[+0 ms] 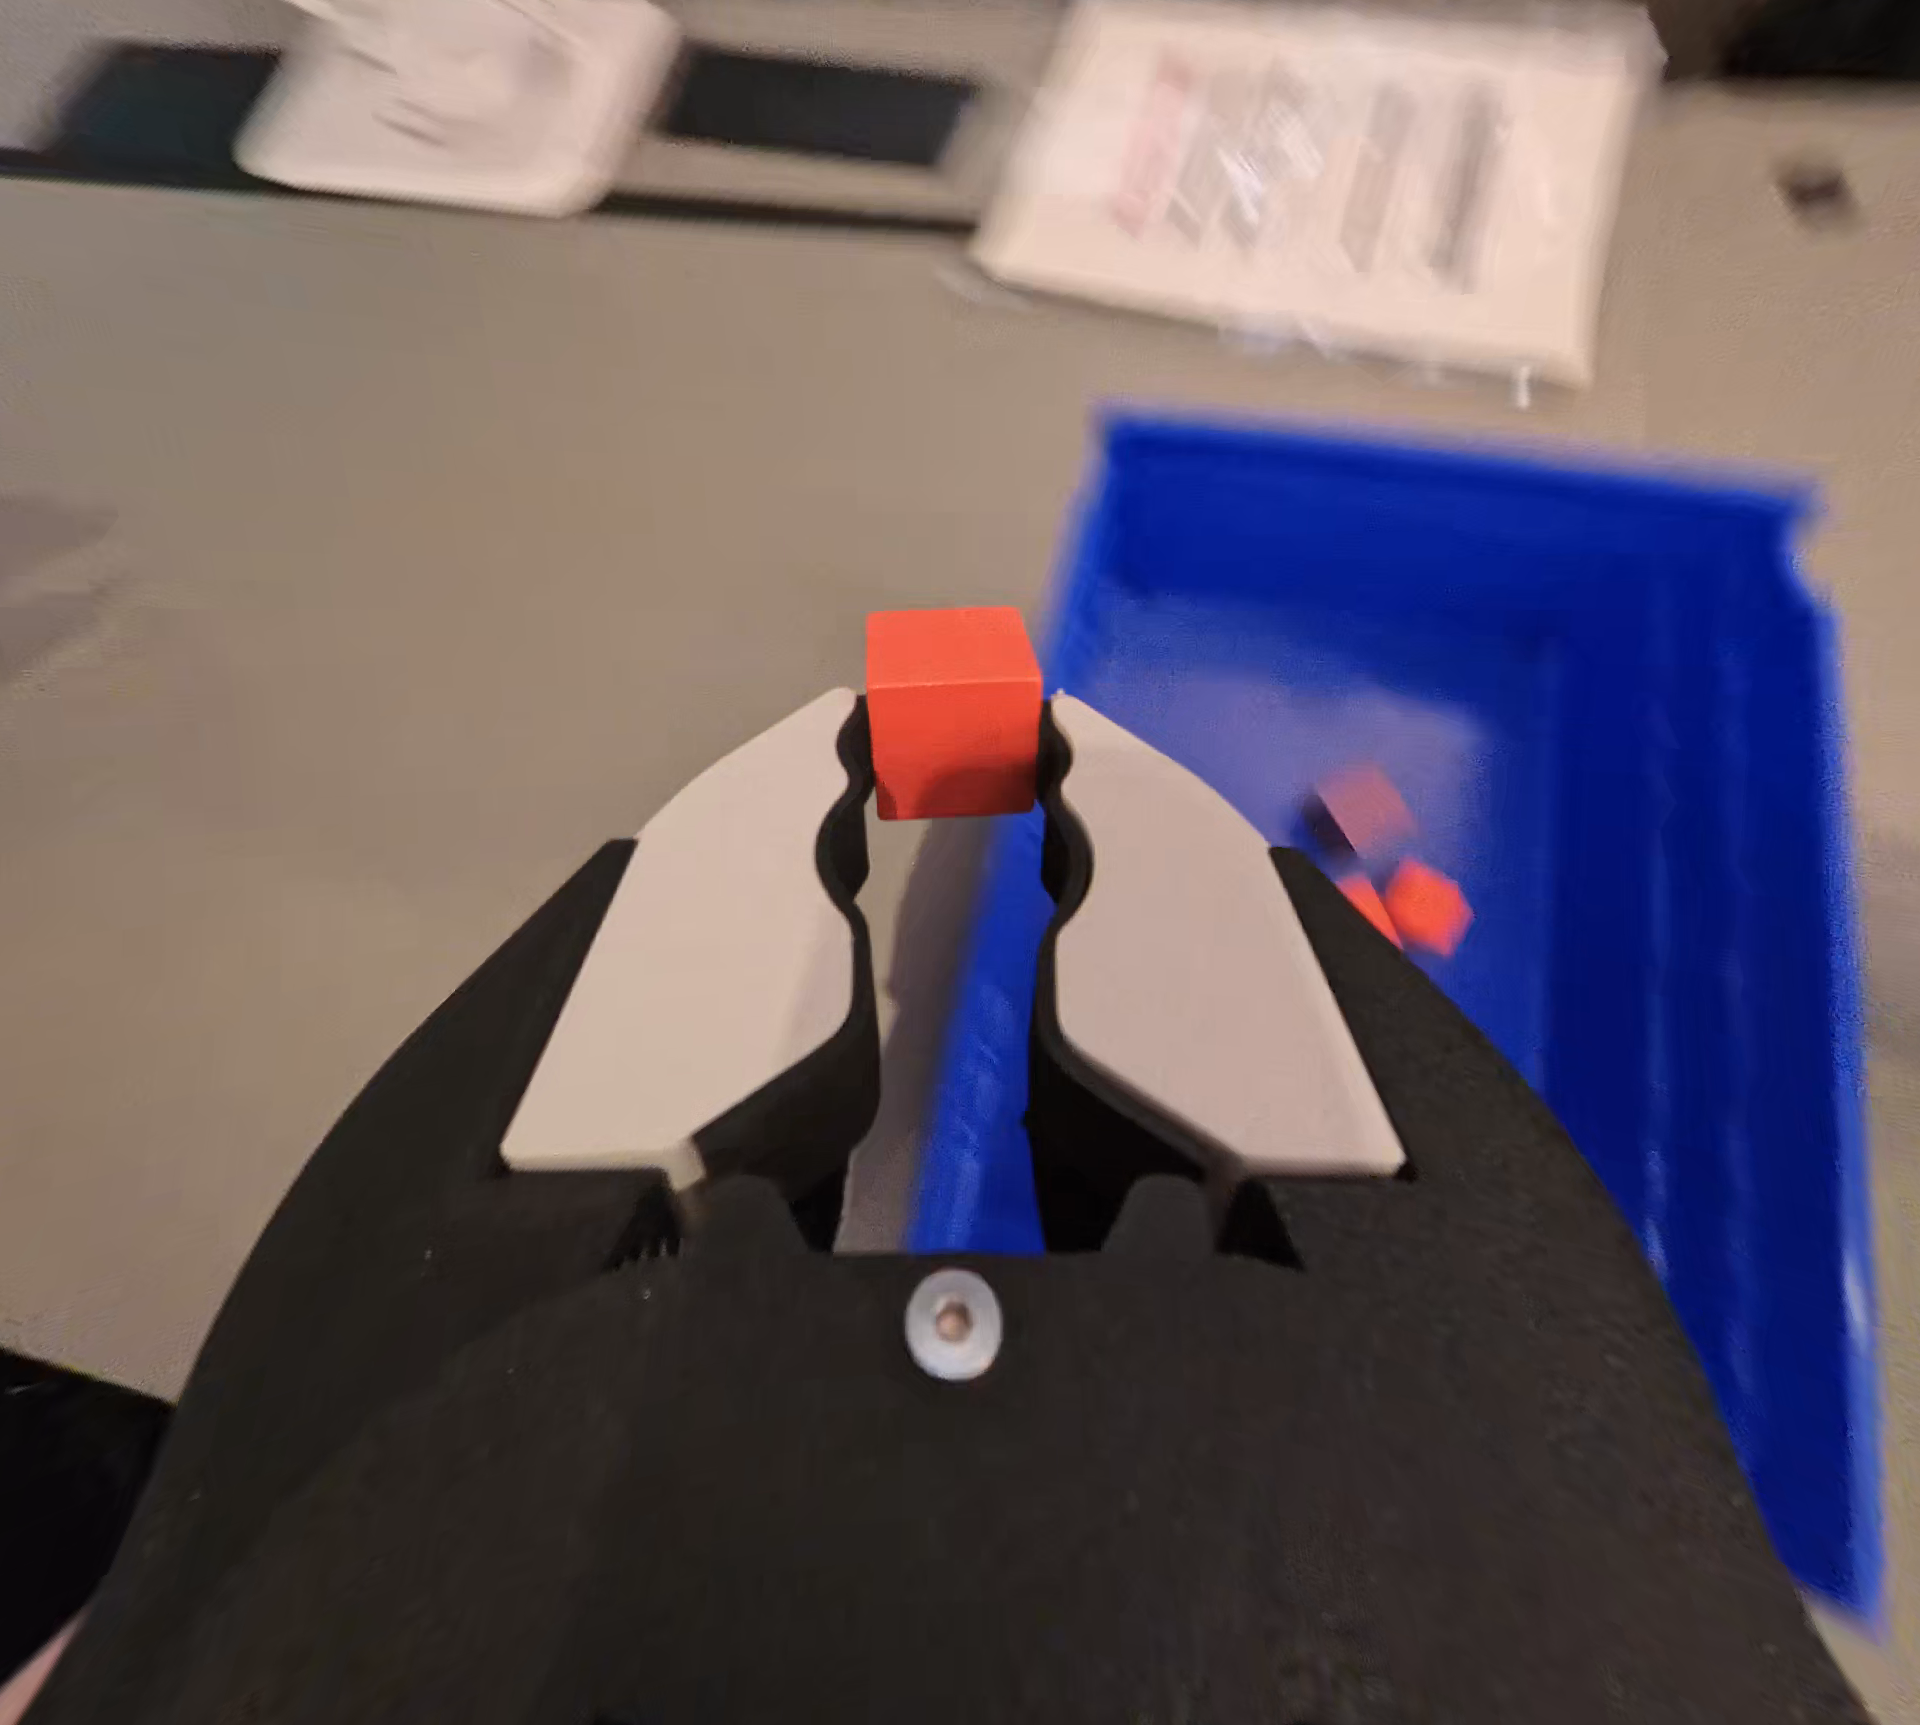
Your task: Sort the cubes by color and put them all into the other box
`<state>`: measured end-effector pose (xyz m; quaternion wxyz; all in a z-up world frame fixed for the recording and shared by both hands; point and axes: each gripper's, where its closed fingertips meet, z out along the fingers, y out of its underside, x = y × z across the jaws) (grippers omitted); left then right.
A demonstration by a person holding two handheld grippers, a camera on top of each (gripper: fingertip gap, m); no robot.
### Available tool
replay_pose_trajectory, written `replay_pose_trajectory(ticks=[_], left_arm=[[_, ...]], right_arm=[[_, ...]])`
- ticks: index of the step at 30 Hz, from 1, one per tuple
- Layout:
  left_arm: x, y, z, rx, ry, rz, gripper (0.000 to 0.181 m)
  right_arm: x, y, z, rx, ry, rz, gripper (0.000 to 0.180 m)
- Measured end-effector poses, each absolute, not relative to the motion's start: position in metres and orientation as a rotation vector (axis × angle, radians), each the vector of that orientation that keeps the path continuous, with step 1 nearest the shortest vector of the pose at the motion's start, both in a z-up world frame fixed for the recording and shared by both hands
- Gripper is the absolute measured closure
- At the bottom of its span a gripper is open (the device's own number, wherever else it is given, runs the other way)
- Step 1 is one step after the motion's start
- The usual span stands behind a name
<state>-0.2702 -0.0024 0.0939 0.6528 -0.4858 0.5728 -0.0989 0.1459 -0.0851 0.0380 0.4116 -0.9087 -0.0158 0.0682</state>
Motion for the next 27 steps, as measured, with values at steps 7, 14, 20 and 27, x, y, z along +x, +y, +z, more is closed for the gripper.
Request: replay_pose_trajectory(ticks=[7,14,20,27], left_arm=[[-0.275,0.001,0.094,-1.125,1.287,-0.259,0.144],[-0.281,0.007,0.093,-1.154,1.274,-0.201,0.144],[-0.334,0.016,0.125,-1.219,1.113,-0.067,0.145],[-0.511,0.051,0.097,-1.691,1.093,0.411,0.138]], right_arm=[[0.237,-0.130,-0.068,-2.518,0.326,0.219,0.150],[0.252,-0.110,-0.013,-2.260,0.371,0.067,0.131],[0.234,-0.118,0.038,-2.098,0.279,0.013,0.133],[0.194,-0.100,0.072,-2.021,0.064,0.012,0.133]])
